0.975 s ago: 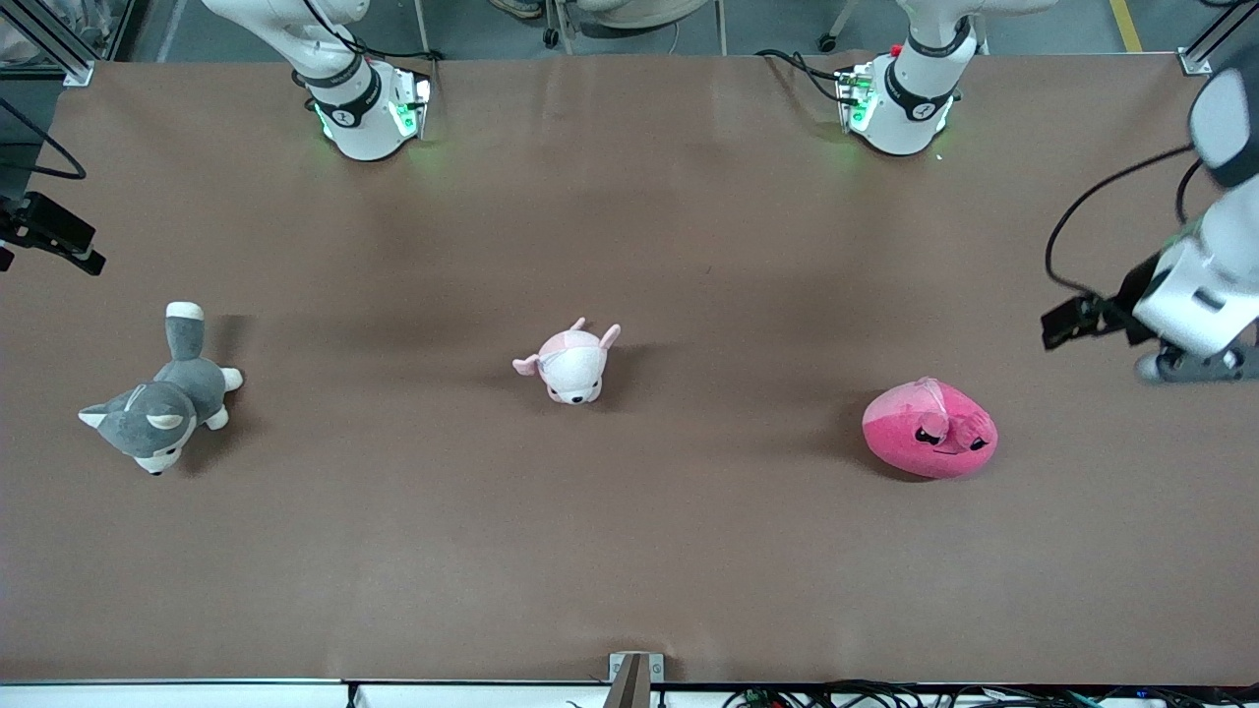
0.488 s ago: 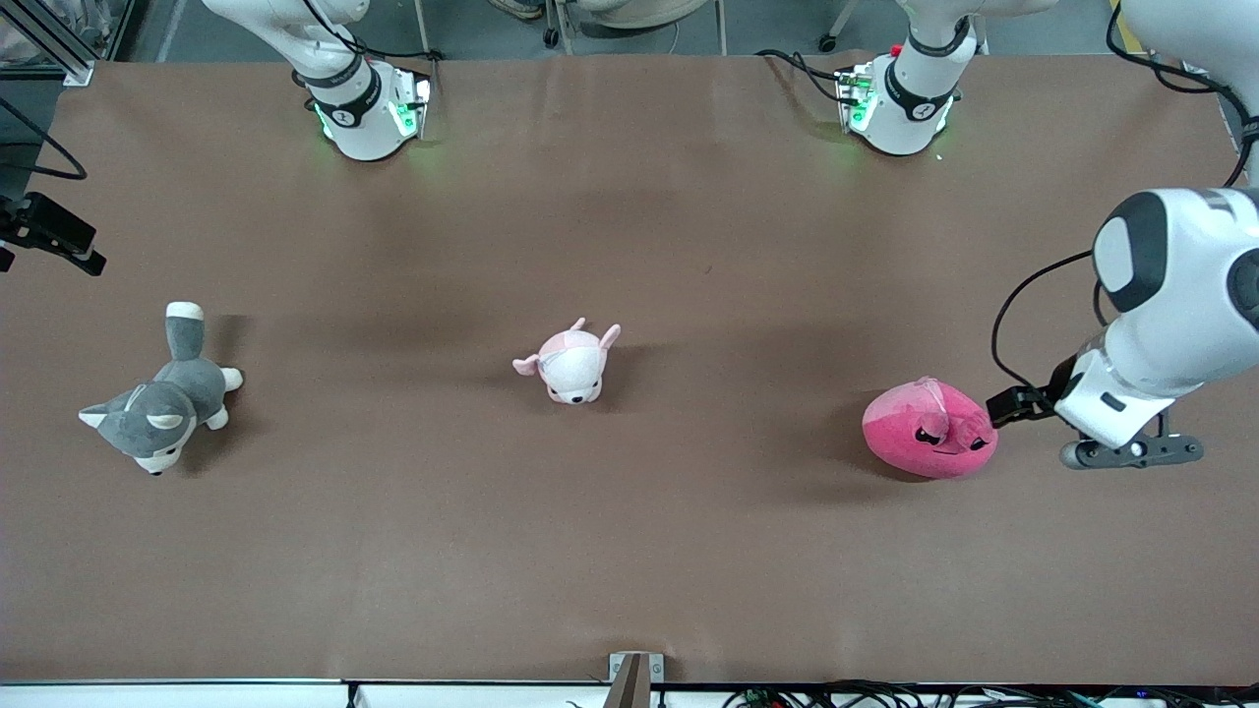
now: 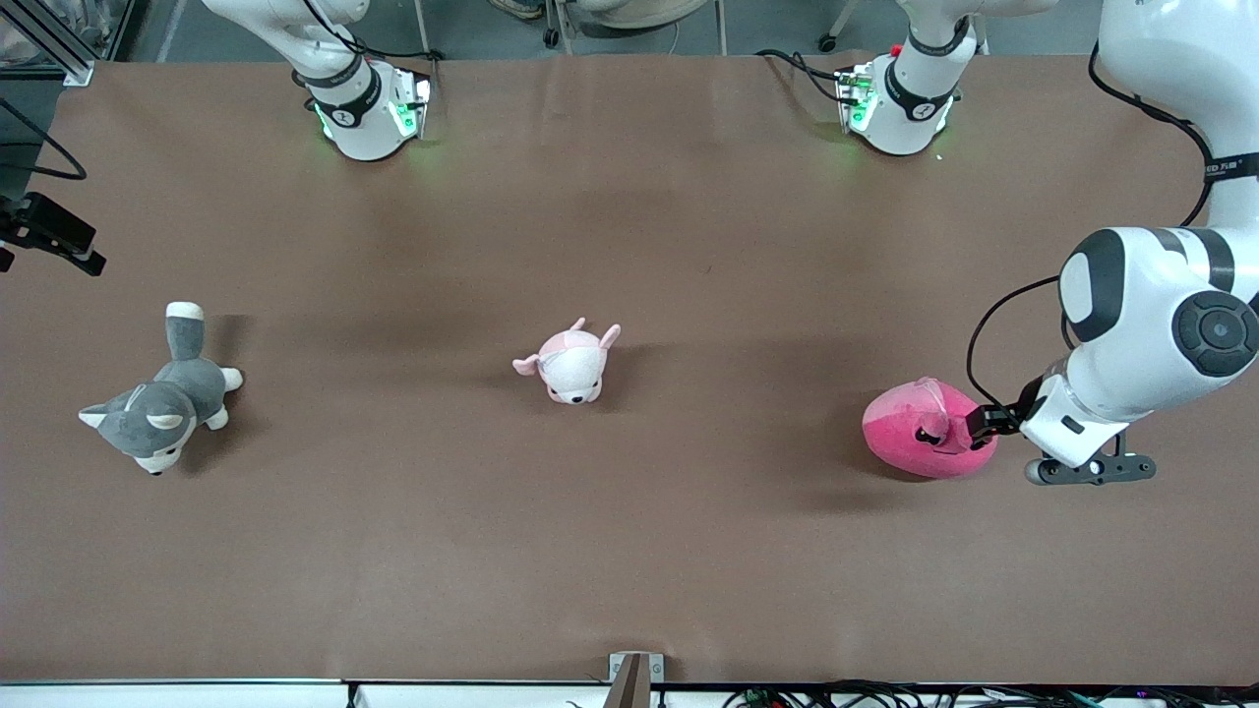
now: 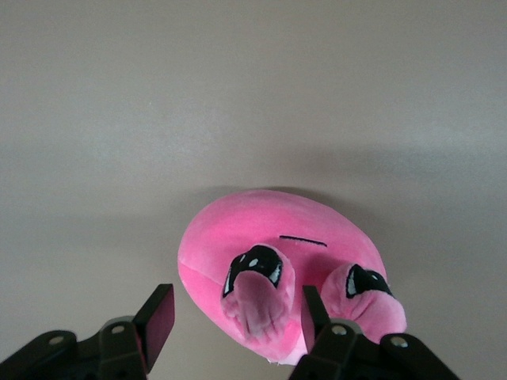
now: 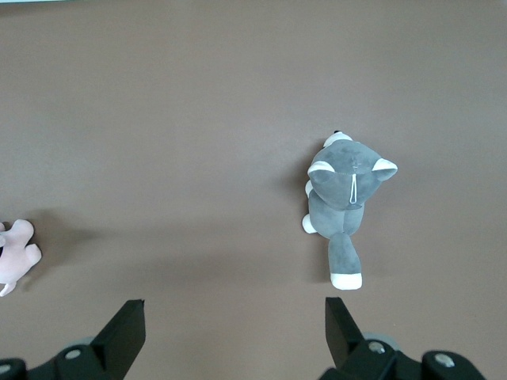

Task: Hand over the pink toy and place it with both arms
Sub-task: 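Close the left gripper on the hot-pink plush's snout, then carry the pink plush toward the right gripper while the right gripper reaches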

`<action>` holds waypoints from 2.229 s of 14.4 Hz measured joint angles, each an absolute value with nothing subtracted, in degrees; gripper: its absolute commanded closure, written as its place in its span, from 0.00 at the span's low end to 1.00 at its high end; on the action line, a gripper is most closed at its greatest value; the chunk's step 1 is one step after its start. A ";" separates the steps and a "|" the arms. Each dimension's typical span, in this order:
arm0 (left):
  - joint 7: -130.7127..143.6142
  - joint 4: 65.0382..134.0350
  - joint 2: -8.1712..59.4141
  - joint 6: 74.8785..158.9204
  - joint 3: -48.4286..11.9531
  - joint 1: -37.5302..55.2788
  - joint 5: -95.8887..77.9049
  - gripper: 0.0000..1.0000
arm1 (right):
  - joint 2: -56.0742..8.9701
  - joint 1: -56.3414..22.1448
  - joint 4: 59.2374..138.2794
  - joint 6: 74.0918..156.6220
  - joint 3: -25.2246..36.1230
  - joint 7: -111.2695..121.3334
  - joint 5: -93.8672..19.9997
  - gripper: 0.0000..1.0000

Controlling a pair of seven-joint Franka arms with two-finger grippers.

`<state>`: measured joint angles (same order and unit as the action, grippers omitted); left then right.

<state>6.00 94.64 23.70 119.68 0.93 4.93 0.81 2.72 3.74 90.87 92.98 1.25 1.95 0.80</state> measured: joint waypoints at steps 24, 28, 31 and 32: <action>13.66 88.96 20.41 112.27 0.60 13.67 -1.61 1.00 | 2.72 3.45 90.91 94.28 0.90 1.95 0.80 0.00; 25.19 84.15 19.62 108.79 -0.89 19.05 -1.69 1.00 | 2.65 3.44 91.43 95.53 0.89 1.95 0.80 0.00; 32.79 82.78 19.63 108.74 -5.10 19.53 -1.90 1.00 | 2.62 3.12 91.51 95.68 0.75 1.95 0.41 0.00; 35.36 82.54 19.65 108.74 -6.56 19.55 -2.08 1.00 | 2.58 2.98 91.56 95.71 0.66 1.95 -0.48 0.00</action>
<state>35.36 82.54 19.65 108.74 -6.56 19.55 -2.08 2.58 2.98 91.56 95.71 0.66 1.95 -0.48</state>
